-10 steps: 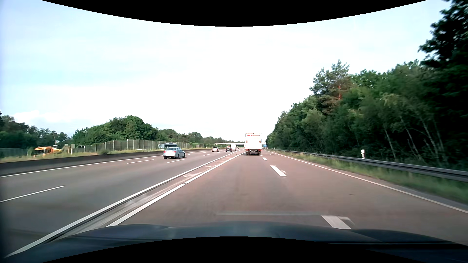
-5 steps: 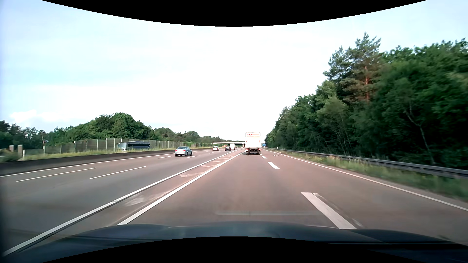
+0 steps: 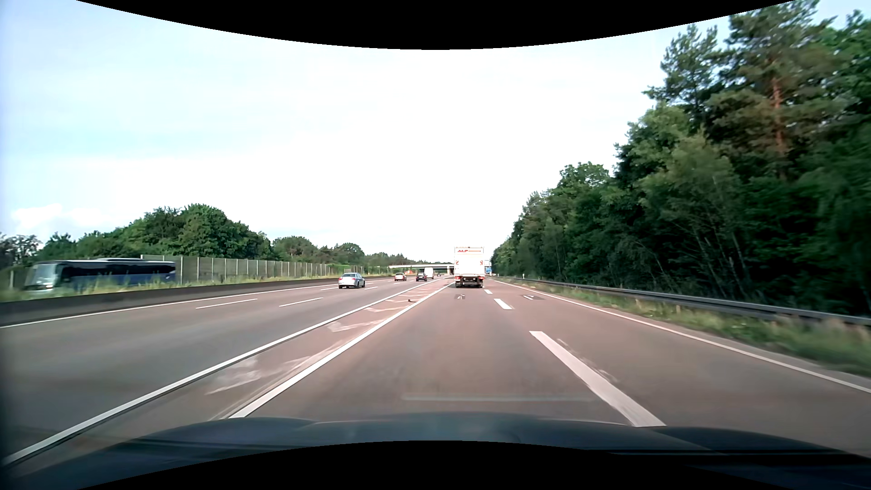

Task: Follow the waypoints while adhering to traffic rules and regulations

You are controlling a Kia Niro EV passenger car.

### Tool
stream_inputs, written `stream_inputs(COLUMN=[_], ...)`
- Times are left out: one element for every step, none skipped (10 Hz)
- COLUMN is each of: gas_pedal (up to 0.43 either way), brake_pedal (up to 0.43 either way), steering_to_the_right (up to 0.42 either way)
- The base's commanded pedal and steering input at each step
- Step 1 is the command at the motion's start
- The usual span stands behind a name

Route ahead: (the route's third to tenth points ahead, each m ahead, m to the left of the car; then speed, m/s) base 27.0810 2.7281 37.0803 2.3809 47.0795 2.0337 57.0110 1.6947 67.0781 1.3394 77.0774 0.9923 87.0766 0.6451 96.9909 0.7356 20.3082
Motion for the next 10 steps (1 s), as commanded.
stream_inputs(gas_pedal=[0.098,0.098,0.098,0.098,0.098,0.098,0.098,0.098,0.098,0.098], brake_pedal=[0.000,0.000,0.000,0.000,0.000,0.000,0.000,0.000,0.000,0.000], steering_to_the_right=[0.001,0.001,0.001,0.001,0.000,0.000,0.000,0.000,0.000,0.000])
